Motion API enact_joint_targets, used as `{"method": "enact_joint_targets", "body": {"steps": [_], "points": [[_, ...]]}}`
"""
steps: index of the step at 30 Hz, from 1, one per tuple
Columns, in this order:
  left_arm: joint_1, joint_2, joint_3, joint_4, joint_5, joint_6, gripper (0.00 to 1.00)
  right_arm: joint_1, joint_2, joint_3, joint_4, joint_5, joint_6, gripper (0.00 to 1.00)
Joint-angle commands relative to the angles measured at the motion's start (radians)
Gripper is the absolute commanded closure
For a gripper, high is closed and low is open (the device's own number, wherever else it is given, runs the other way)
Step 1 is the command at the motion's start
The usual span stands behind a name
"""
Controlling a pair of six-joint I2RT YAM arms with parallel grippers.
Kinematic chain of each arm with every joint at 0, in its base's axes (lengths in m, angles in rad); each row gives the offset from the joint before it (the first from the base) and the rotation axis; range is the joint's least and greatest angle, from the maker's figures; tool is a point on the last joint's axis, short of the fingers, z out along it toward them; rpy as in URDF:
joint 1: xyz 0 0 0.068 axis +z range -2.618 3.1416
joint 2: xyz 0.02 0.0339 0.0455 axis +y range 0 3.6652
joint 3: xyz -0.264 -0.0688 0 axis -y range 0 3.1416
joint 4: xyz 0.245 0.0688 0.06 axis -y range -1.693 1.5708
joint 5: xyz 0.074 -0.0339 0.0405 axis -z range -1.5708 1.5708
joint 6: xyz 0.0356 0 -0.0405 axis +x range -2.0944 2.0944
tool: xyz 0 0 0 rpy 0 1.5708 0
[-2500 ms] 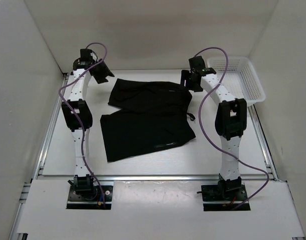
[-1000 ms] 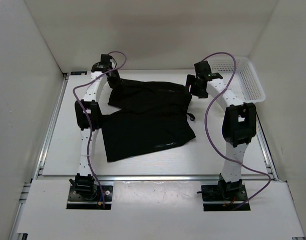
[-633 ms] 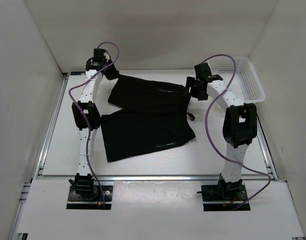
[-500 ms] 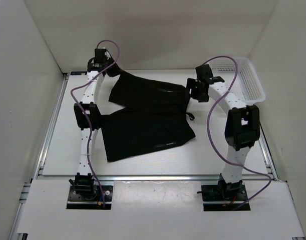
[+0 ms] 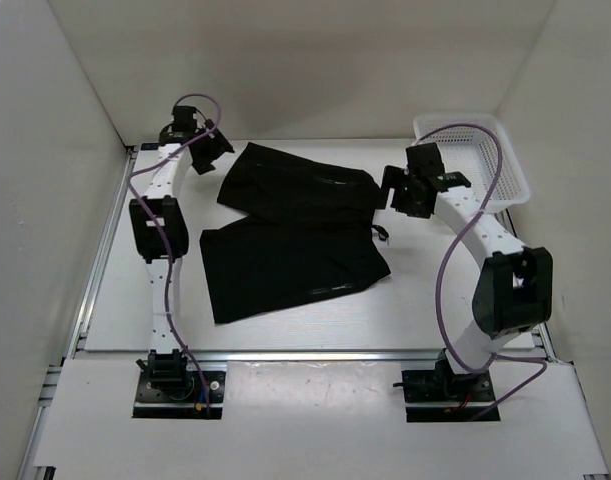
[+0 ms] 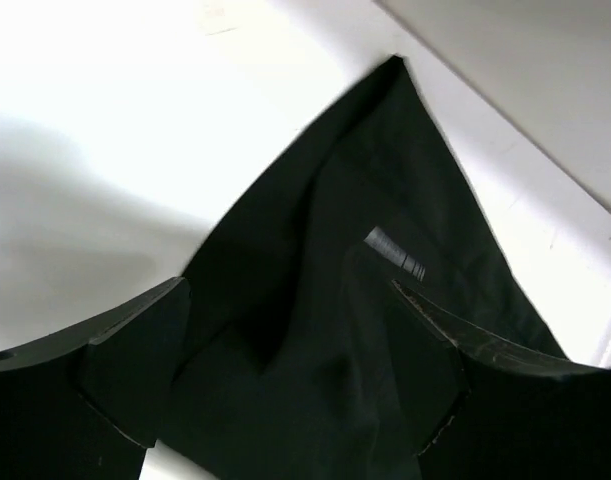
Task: Fold and stack the shorts
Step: Fold the shorts
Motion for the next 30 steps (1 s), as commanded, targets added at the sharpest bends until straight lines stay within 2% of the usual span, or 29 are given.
{"method": "enact_joint_targets", "body": {"steps": [1, 6, 7, 9, 10, 12, 13, 15, 19, 23, 27, 30], "points": [[0.037, -0.292, -0.137, 0.02, -0.077, 0.042, 0.12, -0.002, -0.116, -0.056, 0.029, 0.008, 0.031, 0.13], [0.082, -0.616, -0.441, -0.105, -0.226, 0.077, 0.13, -0.039, -0.289, -0.218, 0.006, -0.044, 0.083, 0.14], [0.082, -0.667, -0.581, -0.143, -0.252, 0.077, 0.13, -0.053, -0.317, -0.297, 0.016, -0.114, 0.108, 0.15], [0.082, -0.814, -0.738, -0.177, -0.266, 0.077, 0.13, -0.091, -0.398, -0.385, 0.034, -0.203, 0.134, 0.17], [0.082, -0.861, -0.903, -0.191, -0.266, 0.056, 0.13, -0.102, -0.426, -0.428, 0.034, -0.242, 0.148, 0.18], [0.082, -0.996, -1.08, -0.191, -0.153, 0.024, 0.12, -0.111, -0.497, -0.544, 0.068, -0.331, 0.189, 0.18], [0.067, -1.036, -1.235, -0.191, -0.126, 0.002, 0.11, -0.111, -0.519, -0.579, 0.068, -0.352, 0.203, 0.18], [0.031, -1.15, -1.367, -0.191, -0.077, -0.053, 0.09, -0.111, -0.567, -0.652, 0.094, -0.395, 0.244, 0.18], [-0.057, -1.335, -1.645, -0.202, -0.034, -0.15, 0.09, -0.111, -0.63, -0.694, 0.105, -0.408, 0.263, 0.18], [-0.087, -1.454, -1.768, -0.211, -0.022, -0.234, 0.09, -0.111, -0.644, -0.694, 0.094, -0.434, 0.283, 0.18], [-0.107, -1.463, -1.856, -0.211, -0.048, -0.255, 0.07, -0.111, -0.622, -0.703, 0.131, -0.461, 0.318, 0.18], [-0.13, -1.463, -1.865, -0.202, -0.074, -0.283, 0.07, -0.111, -0.604, -0.714, 0.16, -0.449, 0.33, 0.18]]}}
